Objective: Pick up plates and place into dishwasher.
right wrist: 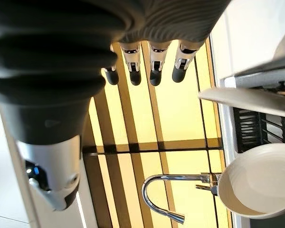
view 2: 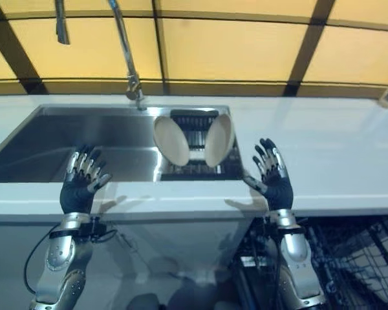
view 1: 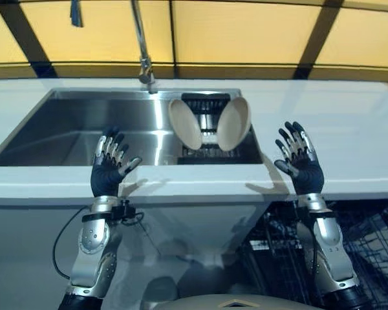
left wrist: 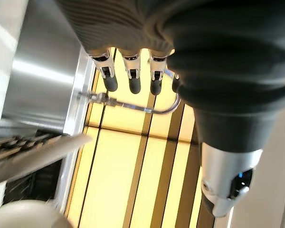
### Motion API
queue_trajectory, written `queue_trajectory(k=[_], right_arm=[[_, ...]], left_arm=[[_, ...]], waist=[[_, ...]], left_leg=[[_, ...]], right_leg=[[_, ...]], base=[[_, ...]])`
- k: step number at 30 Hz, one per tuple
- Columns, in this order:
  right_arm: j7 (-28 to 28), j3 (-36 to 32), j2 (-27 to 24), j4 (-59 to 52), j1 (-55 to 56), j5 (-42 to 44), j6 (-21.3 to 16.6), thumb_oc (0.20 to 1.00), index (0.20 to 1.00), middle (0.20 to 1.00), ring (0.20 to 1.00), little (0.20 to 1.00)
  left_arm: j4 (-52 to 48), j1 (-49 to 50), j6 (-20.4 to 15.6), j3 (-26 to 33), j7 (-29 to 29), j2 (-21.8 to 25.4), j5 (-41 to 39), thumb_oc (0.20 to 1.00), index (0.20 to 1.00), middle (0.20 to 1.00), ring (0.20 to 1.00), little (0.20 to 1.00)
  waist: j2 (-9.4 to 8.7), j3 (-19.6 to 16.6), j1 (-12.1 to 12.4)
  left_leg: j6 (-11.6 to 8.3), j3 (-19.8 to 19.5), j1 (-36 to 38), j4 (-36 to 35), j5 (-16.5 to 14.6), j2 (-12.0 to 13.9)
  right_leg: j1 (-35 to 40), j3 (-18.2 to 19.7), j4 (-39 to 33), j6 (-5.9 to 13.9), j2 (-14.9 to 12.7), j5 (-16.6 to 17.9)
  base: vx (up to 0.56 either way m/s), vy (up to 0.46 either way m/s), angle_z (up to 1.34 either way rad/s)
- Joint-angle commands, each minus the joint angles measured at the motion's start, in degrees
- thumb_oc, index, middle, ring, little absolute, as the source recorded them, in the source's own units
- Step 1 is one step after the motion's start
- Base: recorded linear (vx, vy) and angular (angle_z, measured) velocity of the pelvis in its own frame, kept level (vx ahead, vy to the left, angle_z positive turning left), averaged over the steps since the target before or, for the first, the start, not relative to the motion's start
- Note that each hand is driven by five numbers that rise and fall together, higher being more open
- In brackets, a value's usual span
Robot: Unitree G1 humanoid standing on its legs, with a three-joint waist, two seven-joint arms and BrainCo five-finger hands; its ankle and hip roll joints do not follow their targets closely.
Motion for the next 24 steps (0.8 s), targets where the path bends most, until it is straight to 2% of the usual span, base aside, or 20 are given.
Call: queue_trajectory(k=[1,4,7,8,10,13,15,17,18,20,21,23,24], right_arm=[[-0.8,-0.7,-1.0,-5.4,-4.3,0.5,-1.4,1.000,1.000,1.000,1.000,1.000],[0.3,-1.1,-1.8,-5.7,-2.9,1.5,-1.0,1.000,1.000,1.000,1.000,1.000],[1.0,-1.3,-2.2,-5.8,-1.3,2.3,-0.7,1.000,1.000,1.000,1.000,1.000],[1.1,-1.4,-2.3,-5.8,-1.1,2.6,-0.6,1.000,1.000,1.000,1.000,1.000],[0.9,-1.3,-3.0,-5.4,-1.2,3.2,-1.1,1.000,1.000,1.000,1.000,1.000],[0.9,-1.5,-3.0,-5.6,-0.5,3.5,-1.8,1.000,1.000,1.000,1.000,1.000],[0.5,-2.1,-2.2,-5.8,0.3,3.2,-1.6,1.000,1.000,1.000,1.000,1.000],[-0.6,-2.5,-1.6,-6.6,1.3,2.6,-1.7,1.000,1.000,1.000,1.000,1.000],[-0.7,-2.6,-1.3,-7.0,1.7,2.4,-2.0,1.000,1.000,1.000,1.000,1.000],[-0.7,-3.1,-0.2,-7.9,3.1,1.6,-2.7,1.000,1.000,1.000,1.000,1.000],[-1.0,-2.8,0.4,-7.4,3.0,0.9,-2.9,1.000,1.000,1.000,1.000,1.000],[-2.0,-2.6,0.4,-7.1,2.9,0.5,-3.3,1.000,1.000,1.000,1.000,1.000],[-2.5,-2.6,0.4,-7.1,2.8,0.4,-3.9,1.000,1.000,1.000,1.000,1.000]], left_arm=[[-4.4,-1.4,-3.4,2.3,0.9,0.8,-1.5,1.000,1.000,1.000,1.000,1.000],[-4.1,0.2,-4.4,1.8,1.0,0.5,-1.4,1.000,1.000,1.000,1.000,1.000],[-3.5,1.9,-5.1,1.5,0.8,-0.3,-1.2,1.000,1.000,1.000,1.000,1.000],[-3.3,2.2,-5.1,1.4,0.8,-0.4,-1.1,1.000,1.000,1.000,1.000,1.000],[-2.7,2.1,-5.4,1.4,0.4,-0.3,-1.3,1.000,1.000,1.000,1.000,1.000],[-2.6,1.6,-5.1,2.2,0.4,0.6,-2.3,1.000,1.000,1.000,1.000,1.000],[-2.9,1.6,-4.1,2.9,-0.5,0.9,-2.8,1.000,1.000,1.000,1.000,1.000],[-4.1,1.5,-3.1,3.5,-1.5,1.3,-2.0,1.000,1.000,1.000,1.000,1.000],[-4.3,1.4,-3.0,3.6,-2.0,1.3,-1.8,1.000,1.000,1.000,1.000,1.000],[-5.1,1.4,-2.6,4.5,-3.2,1.4,-1.9,1.000,1.000,1.000,1.000,1.000],[-5.0,1.2,-2.7,4.7,-2.9,1.4,-1.6,1.000,1.000,1.000,1.000,1.000],[-5.0,0.3,-2.3,4.5,-2.3,1.9,-2.0,1.000,1.000,1.000,1.000,1.000],[-5.0,-0.5,-2.1,4.4,-2.5,2.4,-1.9,1.000,1.000,1.000,1.000,1.000]], waist=[[0.39,-1.8,2.3],[1.58,-2.3,3.0],[1.85,-2.8,3.3],[1.78,-2.8,3.3],[1.67,-2.9,3.2],[0.98,-4.1,2.6],[0.07,-5.3,2.6],[-0.66,-6.5,2.6],[-0.82,-6.9,2.6],[-0.41,-7.3,2.5],[0.05,-7.0,2.2],[0.43,-6.3,2.0],[0.21,-5.9,2.0]], left_leg=[[0.60,-3.5,-2.0,-12.8,7.7,0.7],[-1.19,-8.3,-1.2,-22.9,13.8,3.3],[-2.20,-10.9,-0.5,-25.9,15.4,5.7],[-2.26,-10.9,-0.4,-25.3,14.8,5.9],[-1.69,-10.2,-0.5,-22.4,11.9,5.5],[-0.60,-7.5,-1.9,-17.5,8.0,3.1],[1.22,-6.4,-2.7,-15.2,5.8,0.7],[3.58,-5.3,-2.4,-14.6,4.7,-1.9],[4.27,-5.0,-2.3,-14.6,4.4,-2.7],[5.89,-4.4,-0.9,-15.3,3.6,-4.3],[6.19,-3.0,0.2,-15.5,3.2,-4.3],[5.92,-1.5,0.5,-15.7,3.3,-3.9],[5.50,-1.2,0.4,-15.2,3.3,-4.0]], right_leg=[[5.7,-2.6,-5.5,1.76,3.9,-0.5],[7.7,-1.7,-3.9,1.75,4.0,-2.7],[9.3,-1.0,-2.0,1.99,2.7,-4.8],[9.7,-1.0,-1.3,2.28,1.9,-5.3],[10.0,-1.2,0.1,3.20,0.2,-6.4],[10.8,-1.4,1.9,6.03,-3.3,-7.0],[11.1,-2.2,3.6,7.69,-5.5,-4.1],[9.2,-3.3,9.5,9.04,-7.7,1.1],[7.9,-3.6,12.3,9.18,-8.6,3.1],[2.5,-4.7,22.6,8.96,-10.6,7.8],[-0.9,-5.2,24.3,8.52,-11.3,9.2],[-2.0,-6.5,20.3,7.53,-9.4,6.8],[-1.5,-8.1,13.5,7.01,-7.5,4.4]], base=[[0.36,0.135,-0.21],[0.40,0.148,-0.25],[0.43,0.189,-0.19],[0.41,0.231,-0.30],[0.38,0.261,-0.48],[0.41,0.341,-0.21],[0.38,0.318,-0.12],[0.34,0.323,-0.03],[0.31,0.351,-0.05],[0.27,0.334,0.10],[0.22,0.244,0.14],[0.18,0.096,0.00],[0.13,-0.021,-0.17]])
